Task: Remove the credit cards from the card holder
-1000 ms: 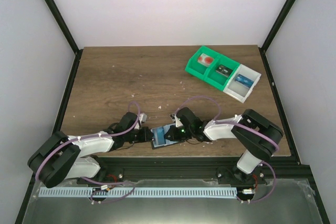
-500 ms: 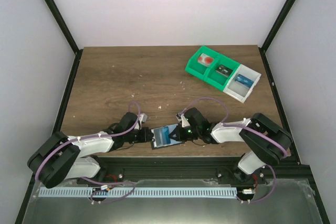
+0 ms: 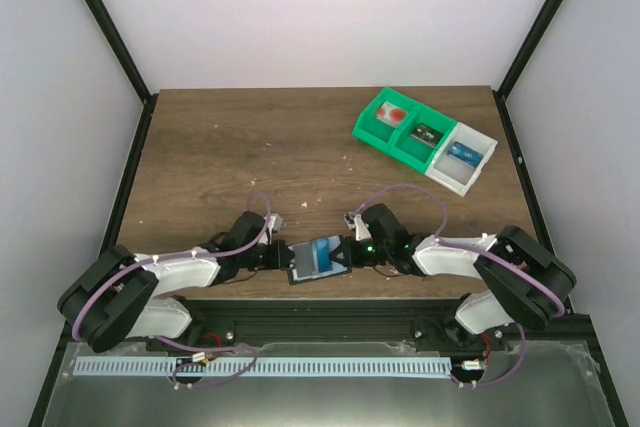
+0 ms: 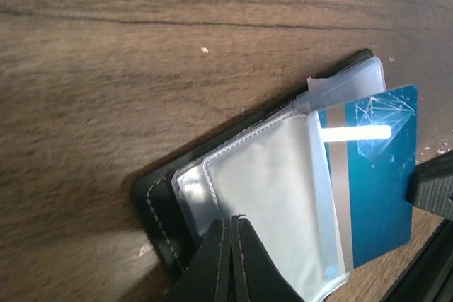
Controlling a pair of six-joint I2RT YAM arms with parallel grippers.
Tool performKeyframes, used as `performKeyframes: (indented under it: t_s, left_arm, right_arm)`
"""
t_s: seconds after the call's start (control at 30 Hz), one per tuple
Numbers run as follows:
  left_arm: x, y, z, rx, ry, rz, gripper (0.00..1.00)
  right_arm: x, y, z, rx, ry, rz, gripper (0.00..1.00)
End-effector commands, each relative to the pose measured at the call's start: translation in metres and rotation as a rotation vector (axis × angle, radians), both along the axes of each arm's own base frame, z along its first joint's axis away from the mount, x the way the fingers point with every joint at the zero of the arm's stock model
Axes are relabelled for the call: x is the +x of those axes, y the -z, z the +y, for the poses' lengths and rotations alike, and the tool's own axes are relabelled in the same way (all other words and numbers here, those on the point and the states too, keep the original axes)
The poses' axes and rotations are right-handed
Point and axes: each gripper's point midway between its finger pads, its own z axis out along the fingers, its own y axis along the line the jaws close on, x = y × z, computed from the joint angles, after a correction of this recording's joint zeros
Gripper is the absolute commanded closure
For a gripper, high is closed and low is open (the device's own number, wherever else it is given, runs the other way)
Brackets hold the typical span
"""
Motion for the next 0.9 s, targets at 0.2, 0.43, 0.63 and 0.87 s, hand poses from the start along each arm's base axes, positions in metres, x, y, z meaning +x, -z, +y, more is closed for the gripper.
performKeyframes:
  t_s: [0.2,0.43,0.63,0.87]
  left_arm:
    - [0.032,-0.041,-0.018,0.004,0.014,-0.106,0.78]
    - [0.038,-0.124,-0.042,-0.099,0.222,-0.430,0.67]
    - [-0.003,-0.195,-0.062,-0.107,0.509,-0.913,0.57]
    - [-0.043,-0.239,-0.051,-0.130,0.685,-1.230,0.53]
  right_arm:
    - [0.009,-0.026,-0.025,-0.070,0.061,-0.112,1.00]
    - [0.011,-0.079,-0.024,0.034,0.137,-0.118,1.00]
    - [0.001,-0.136,-0.004,0.309,0.170,0.022,1.00]
    - [-0.007,-0.196,0.003,0.540,0.147,0.062,0.99]
